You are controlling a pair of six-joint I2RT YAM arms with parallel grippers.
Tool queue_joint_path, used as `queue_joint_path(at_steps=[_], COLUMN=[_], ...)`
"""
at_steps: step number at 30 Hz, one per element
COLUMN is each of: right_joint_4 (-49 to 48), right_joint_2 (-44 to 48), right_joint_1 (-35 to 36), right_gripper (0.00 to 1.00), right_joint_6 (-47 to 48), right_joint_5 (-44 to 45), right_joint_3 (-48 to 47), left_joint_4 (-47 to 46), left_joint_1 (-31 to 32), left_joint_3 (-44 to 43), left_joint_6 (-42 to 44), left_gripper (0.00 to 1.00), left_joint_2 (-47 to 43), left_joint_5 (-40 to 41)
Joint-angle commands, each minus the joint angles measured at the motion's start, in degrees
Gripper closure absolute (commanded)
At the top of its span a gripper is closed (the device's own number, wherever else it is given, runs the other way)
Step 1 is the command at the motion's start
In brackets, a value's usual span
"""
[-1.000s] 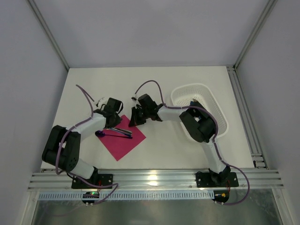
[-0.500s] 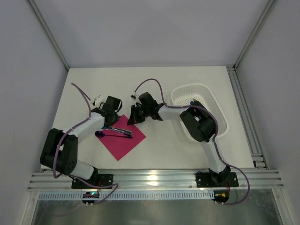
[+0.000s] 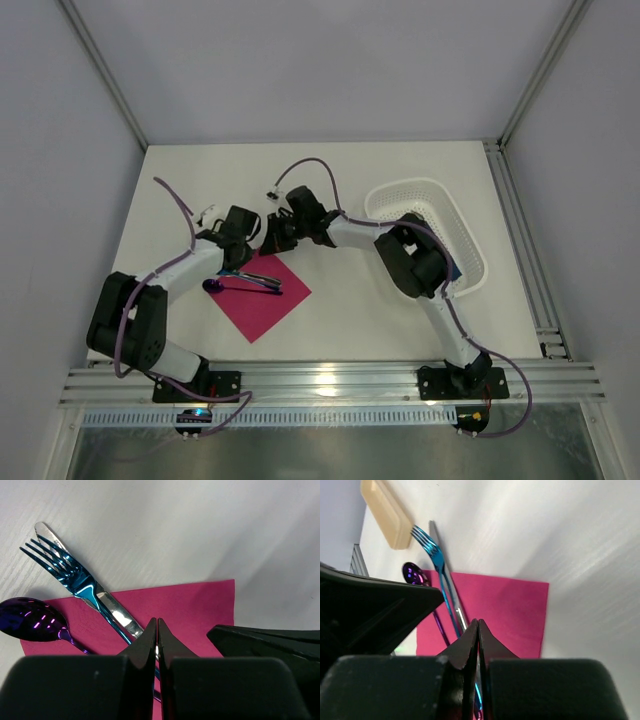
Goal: Place the utensils on the paper napkin and roll it up
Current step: Adjust the utensils on the napkin.
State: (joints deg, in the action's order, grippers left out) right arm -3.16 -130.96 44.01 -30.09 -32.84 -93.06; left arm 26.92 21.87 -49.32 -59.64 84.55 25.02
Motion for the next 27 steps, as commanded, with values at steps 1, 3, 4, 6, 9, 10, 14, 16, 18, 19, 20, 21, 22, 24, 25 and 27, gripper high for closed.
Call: queue_joint_path(at_steps=[1, 3, 4, 6, 9, 10, 14, 16, 18, 19, 20, 21, 22, 24, 25, 27], right_joint_4=[2.19, 2.8, 2.81, 2.72, 4.9, 5.53, 8.16, 8.61, 8.78, 8.78, 8.87, 8.96, 8.96, 9.13, 9.22, 9.4], right_joint_2=[-1.93, -3.07, -3.34, -3.87, -4.13, -4.22, -4.22, -4.22, -4.13, -4.05, -4.04, -3.96, -3.96, -3.87, -3.87, -3.87], right_joint_1=[-0.15, -0.15, -0.24, -0.15, -0.15, -0.15, -0.15, -0.15, -0.06, -0.15, -0.15, -0.15, -0.15, -0.15, -0.15, -0.15], right_gripper=[0.96, 0.96, 0.96, 0.96, 0.96, 0.96, 0.96, 0.96, 0.96, 0.96, 0.96, 0.96, 0.96, 0.96, 0.96, 0.96], right_joint_6=[0.91, 0.91, 0.91, 0.91, 0.99, 0.99, 1.17, 0.82, 0.65, 0.64, 0.47, 0.47, 0.38, 0.47, 0.55, 0.64], right_joint_5=[-0.12, 0.32, 0.32, 0.76, 2.77, 3.39, 6.38, 6.82, 6.91, 7.26, 7.26, 7.26, 7.44, 7.53, 7.7, 7.53], right_joint_3=[-3.36, -3.97, -4.15, -4.06, -4.15, -4.33, -4.33, -4.06, -3.89, -3.8, -3.71, -3.71, -3.71, -3.89, -3.89, -3.98], left_joint_4=[-0.02, -0.02, 0.15, 0.33, 1.47, 1.82, 2.08, 2.52, 2.35, 2.52, 2.44, 2.35, 2.35, 2.09, 1.91, 1.65], left_joint_1=[-0.42, -0.51, -0.6, -0.69, -0.77, -0.86, -1.12, -1.21, -1.3, -1.39, -1.48, -1.48, -1.48, -1.48, -1.48, -1.48], left_joint_3=[-1.48, -1.74, -1.83, -2.53, -3.68, -3.85, -3.42, -3.15, -2.89, -2.89, -2.8, -2.71, -2.62, -2.45, -2.1, -2.01], left_joint_6=[-0.66, -0.74, -0.83, -0.83, -1.36, -1.45, -2.59, -3.2, -3.21, -3.21, -3.21, -3.21, -3.12, -3.21, -3.21, -3.21], left_gripper=[1.0, 1.0, 1.0, 1.0, 1.0, 1.0, 1.0, 1.0, 1.0, 1.0, 1.0, 1.0, 1.0, 1.0, 1.0, 1.0], left_joint_2=[1.14, 1.49, 1.84, 2.37, 3.86, 4.13, 4.65, 4.66, 4.92, 5.09, 5.18, 5.44, 5.62, 5.97, 6.06, 6.67], left_joint_5=[0.83, 0.56, 0.39, -0.14, -0.67, -0.67, -1.46, -1.02, -0.85, -0.76, -0.67, -0.5, -0.41, -0.32, -0.23, -0.23])
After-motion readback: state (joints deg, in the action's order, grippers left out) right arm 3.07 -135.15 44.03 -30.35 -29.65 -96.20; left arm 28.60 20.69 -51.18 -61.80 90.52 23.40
